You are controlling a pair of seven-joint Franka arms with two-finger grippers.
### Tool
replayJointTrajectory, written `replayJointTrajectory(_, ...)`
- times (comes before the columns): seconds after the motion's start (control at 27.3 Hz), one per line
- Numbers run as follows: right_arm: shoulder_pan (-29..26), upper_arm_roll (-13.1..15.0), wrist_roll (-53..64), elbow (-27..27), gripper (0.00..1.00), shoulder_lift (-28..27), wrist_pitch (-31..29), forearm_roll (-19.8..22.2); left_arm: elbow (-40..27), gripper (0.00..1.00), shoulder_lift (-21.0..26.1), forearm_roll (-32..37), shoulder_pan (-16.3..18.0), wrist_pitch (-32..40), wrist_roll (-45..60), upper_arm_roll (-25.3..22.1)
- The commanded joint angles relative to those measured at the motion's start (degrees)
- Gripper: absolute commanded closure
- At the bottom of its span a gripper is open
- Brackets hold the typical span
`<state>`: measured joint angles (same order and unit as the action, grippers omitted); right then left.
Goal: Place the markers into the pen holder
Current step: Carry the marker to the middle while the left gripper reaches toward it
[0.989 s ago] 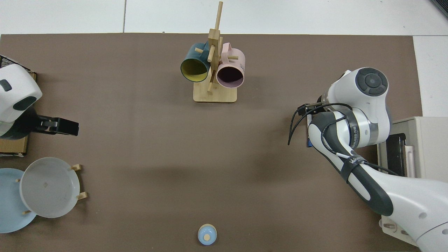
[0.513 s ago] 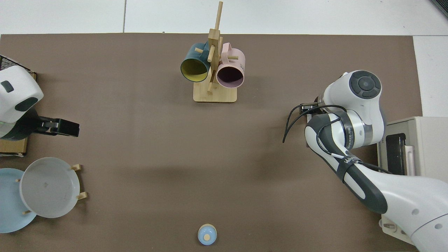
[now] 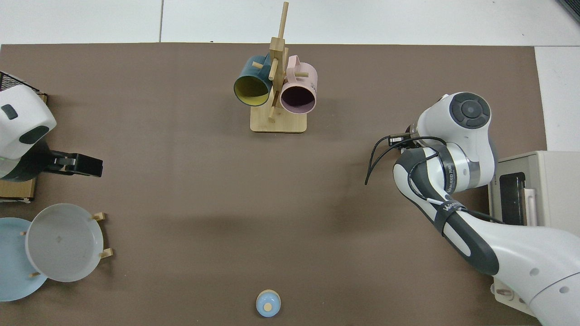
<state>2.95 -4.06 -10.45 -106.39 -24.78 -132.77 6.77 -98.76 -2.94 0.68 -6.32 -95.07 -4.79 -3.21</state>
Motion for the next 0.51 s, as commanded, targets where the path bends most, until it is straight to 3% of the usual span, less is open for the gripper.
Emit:
replayJointTrajectory(0.0,-0.1,-0.3,-1.7,-0.1,1.00,0.0,-0.6,3.5,-1.5,0.00,-1.1,0.1,-0.2,-1.1,0.6,-0.1)
replayJointTrajectory(0.48,0.0,-0.5,-2.8,3.5,1.00,2.9,8.5,2.4,0.5,0.00,-1.5,0.1,-0.4,-0.9,0.1,0.3)
